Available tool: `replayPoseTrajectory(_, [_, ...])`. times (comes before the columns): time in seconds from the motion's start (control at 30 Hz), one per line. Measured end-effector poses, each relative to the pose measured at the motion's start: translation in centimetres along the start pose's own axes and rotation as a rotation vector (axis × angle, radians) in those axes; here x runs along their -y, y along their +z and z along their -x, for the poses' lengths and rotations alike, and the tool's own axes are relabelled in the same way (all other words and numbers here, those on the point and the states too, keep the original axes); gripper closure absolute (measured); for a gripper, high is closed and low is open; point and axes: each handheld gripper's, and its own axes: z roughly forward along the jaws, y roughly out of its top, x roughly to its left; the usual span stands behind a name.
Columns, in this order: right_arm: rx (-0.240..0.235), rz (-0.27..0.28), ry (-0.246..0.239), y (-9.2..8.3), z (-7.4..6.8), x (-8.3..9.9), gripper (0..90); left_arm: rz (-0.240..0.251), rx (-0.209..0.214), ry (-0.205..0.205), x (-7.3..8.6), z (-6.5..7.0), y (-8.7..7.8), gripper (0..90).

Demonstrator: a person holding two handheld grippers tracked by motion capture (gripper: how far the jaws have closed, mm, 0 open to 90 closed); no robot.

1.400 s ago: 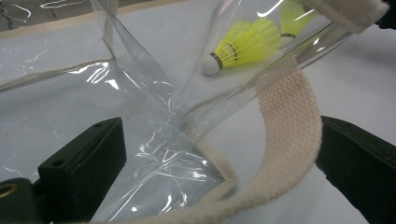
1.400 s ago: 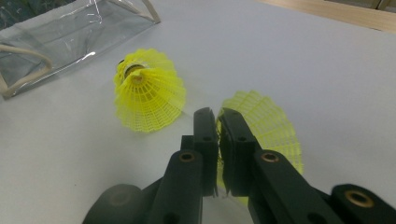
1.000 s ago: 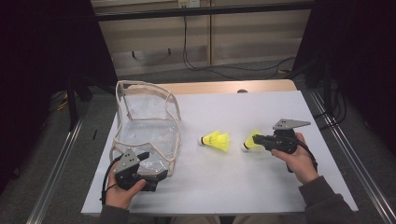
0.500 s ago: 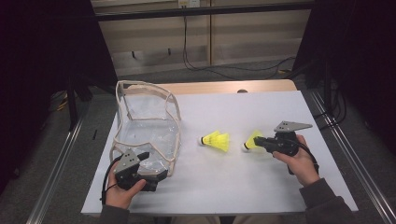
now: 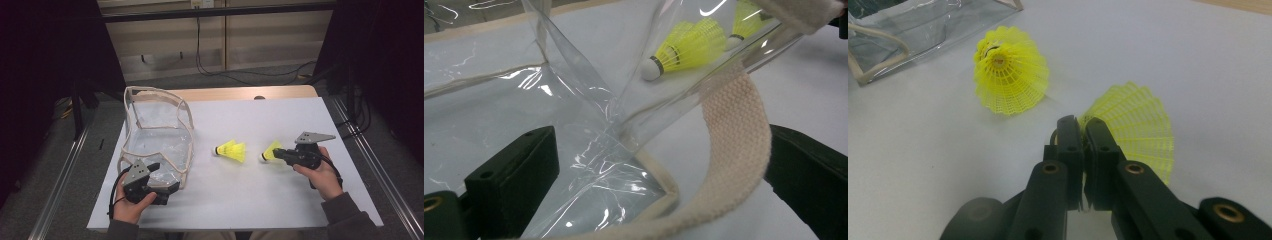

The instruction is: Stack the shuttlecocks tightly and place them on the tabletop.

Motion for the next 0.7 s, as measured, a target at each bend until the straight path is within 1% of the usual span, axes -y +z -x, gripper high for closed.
replayPoseTrajectory(0.13, [-0.002, -0.007, -0.009, 0.02, 0.0, 0.18, 87.1, 0.0, 0.002, 0.003, -0.02, -0.04, 0.01, 3.1])
replayPoseTrajectory(0.3, [-0.004, -0.012, -0.004, 0.06, 0.02, 0.41, 87.1, -0.002, 0.001, 0.001, -0.02, -0.03, 0.01, 3.1])
replayPoseTrajectory(0.7, [-0.004, -0.037, -0.012, 0.48, -0.04, 0.92, 86.8, -0.001, -0.002, 0.002, -0.06, -0.03, 0.03, 3.0])
